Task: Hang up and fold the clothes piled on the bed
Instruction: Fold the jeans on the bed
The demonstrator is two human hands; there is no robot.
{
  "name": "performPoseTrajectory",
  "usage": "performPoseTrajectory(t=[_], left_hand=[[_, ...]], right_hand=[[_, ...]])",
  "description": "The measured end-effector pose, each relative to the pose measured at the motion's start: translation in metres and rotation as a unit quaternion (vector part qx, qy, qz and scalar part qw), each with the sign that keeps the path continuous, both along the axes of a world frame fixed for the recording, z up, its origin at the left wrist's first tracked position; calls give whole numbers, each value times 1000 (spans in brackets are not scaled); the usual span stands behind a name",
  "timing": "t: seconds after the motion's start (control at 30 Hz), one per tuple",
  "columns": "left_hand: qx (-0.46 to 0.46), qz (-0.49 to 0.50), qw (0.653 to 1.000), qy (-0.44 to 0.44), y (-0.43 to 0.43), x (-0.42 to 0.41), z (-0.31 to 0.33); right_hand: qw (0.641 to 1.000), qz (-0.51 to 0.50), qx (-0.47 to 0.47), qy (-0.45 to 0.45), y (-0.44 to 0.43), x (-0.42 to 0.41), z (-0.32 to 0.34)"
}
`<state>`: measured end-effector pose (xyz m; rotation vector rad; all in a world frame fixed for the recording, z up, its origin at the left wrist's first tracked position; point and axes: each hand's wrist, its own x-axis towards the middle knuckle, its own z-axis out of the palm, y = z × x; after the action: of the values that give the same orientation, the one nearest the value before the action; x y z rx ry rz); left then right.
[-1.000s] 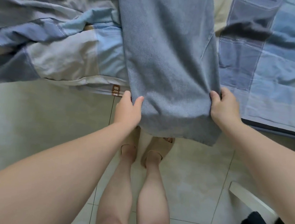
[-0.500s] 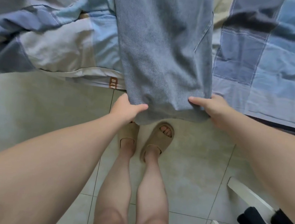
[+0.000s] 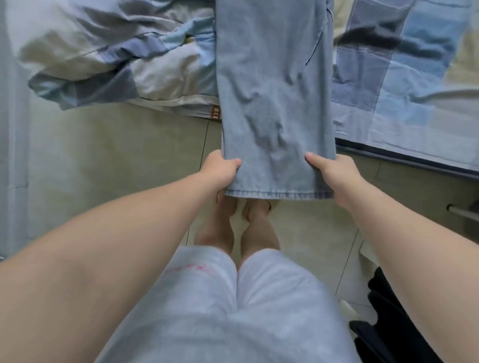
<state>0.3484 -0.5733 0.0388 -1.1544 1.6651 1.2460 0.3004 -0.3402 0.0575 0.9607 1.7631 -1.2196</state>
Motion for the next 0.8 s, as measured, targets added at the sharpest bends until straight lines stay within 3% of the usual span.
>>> performPoseTrajectory(t=[0.2,0.37,0.8], left_hand=[[-26,-21,999,33,-44,2,97],[-3,41,997,58,-78,5,161],[-13,190,979,77,-82,120,218]], right_hand=[[999,-27,-17,39,-24,4,99],[997,-56,-20,52,-44,11,156],[992,-86,-59,68,-61,122,203]])
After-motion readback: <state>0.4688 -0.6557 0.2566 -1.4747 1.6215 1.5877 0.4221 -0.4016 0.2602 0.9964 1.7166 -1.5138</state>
